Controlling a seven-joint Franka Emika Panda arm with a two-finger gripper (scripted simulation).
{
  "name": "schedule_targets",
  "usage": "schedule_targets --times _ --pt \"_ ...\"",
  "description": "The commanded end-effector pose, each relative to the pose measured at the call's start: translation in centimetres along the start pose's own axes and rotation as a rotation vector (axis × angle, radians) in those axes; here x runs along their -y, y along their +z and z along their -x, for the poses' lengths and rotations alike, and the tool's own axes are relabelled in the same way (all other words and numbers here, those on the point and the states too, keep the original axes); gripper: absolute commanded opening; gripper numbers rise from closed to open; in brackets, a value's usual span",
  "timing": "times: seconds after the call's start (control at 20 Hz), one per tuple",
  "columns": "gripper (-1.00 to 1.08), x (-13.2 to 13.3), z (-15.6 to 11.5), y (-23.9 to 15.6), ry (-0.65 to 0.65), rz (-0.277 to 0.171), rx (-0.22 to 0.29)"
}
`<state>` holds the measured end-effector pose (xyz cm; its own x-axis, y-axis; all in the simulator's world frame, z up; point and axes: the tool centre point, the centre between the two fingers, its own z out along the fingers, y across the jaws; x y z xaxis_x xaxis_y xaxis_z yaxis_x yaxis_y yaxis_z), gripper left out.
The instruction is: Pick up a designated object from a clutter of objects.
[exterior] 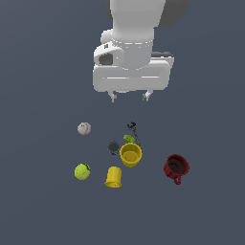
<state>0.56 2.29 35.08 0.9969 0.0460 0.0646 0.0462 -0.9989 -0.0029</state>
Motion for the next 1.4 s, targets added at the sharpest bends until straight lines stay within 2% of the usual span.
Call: schedule_targets --times 0.0,0.4,0.75,1.05,1.35 --pt "1.0 0.0 0.0 0.0 0.0 0.0 0.0" --pt "1.0 0.7 -1.2 -1.0 0.028 -0.021 -0.04" --pt "1.0 0.5 -1.4 -0.7 0.025 -0.021 -0.038" --pt "1.0 -0.8 -2.7 0.8 0.013 -0.022 -0.032" --pt "1.0 -3.4 -4.9 3.8 -0.01 -0.023 -0.02"
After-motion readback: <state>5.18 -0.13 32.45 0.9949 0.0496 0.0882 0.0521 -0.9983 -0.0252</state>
